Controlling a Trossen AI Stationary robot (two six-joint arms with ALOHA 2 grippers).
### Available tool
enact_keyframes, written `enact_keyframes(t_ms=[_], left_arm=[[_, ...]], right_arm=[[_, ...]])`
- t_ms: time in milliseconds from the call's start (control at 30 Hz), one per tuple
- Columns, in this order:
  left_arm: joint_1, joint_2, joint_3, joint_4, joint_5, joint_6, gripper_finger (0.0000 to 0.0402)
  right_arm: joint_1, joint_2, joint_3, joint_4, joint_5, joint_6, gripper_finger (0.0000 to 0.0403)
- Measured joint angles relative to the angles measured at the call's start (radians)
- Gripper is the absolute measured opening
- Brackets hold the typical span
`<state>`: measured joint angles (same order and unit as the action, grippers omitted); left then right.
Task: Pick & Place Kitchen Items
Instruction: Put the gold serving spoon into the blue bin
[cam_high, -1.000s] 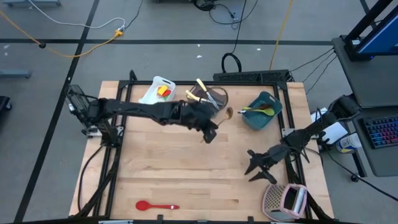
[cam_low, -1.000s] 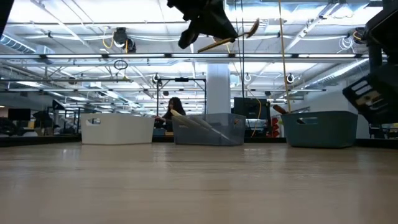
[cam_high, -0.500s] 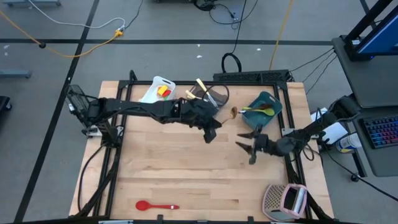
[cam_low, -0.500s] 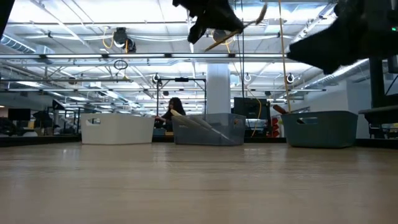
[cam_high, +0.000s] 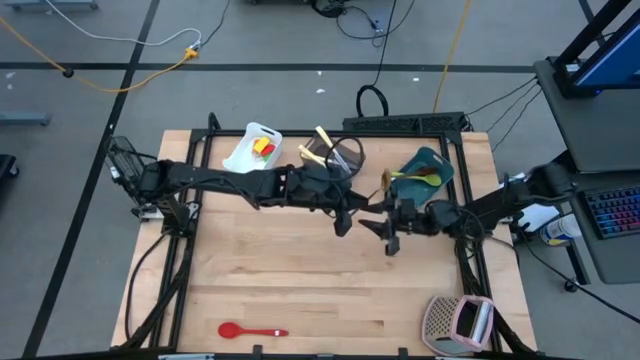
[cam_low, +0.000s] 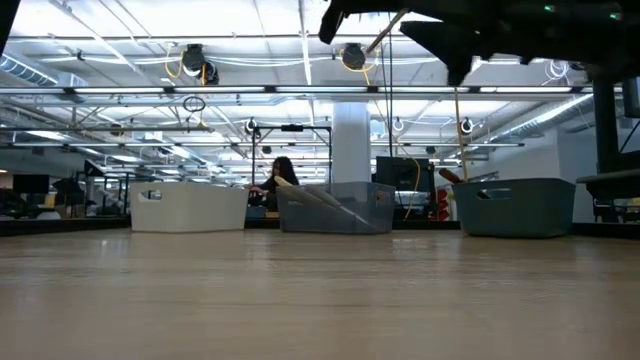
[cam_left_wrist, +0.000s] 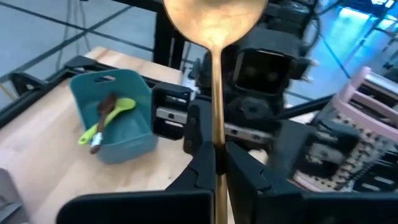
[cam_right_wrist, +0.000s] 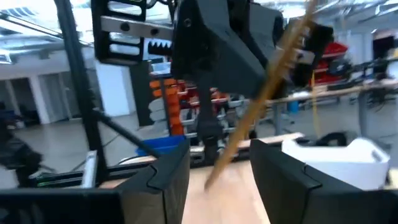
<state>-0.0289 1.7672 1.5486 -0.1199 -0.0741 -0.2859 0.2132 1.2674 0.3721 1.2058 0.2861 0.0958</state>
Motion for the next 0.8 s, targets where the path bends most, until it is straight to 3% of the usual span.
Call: enact_keyframes(t_ms=[300, 567, 800], left_arm=[[0.0, 0.0, 0.0, 0.009, -0.036, 0.002, 0.0015], [-0.001, 0.0, 0.0, -0.018, -0.068, 0.004, 0.0018], [0.0, -0.001, 0.002, -0.098, -0.071, 0.004, 0.0013]], right_arm=[[-0.073, 0.086, 0.092, -0.023, 0.022, -0.004, 0.0142], [-0.07, 0.094, 0.092, -0.044, 0.026, -0.022, 0.0021], [-0.063, 0.064, 0.053, -0.058, 0.039, 0.043, 0.0022]])
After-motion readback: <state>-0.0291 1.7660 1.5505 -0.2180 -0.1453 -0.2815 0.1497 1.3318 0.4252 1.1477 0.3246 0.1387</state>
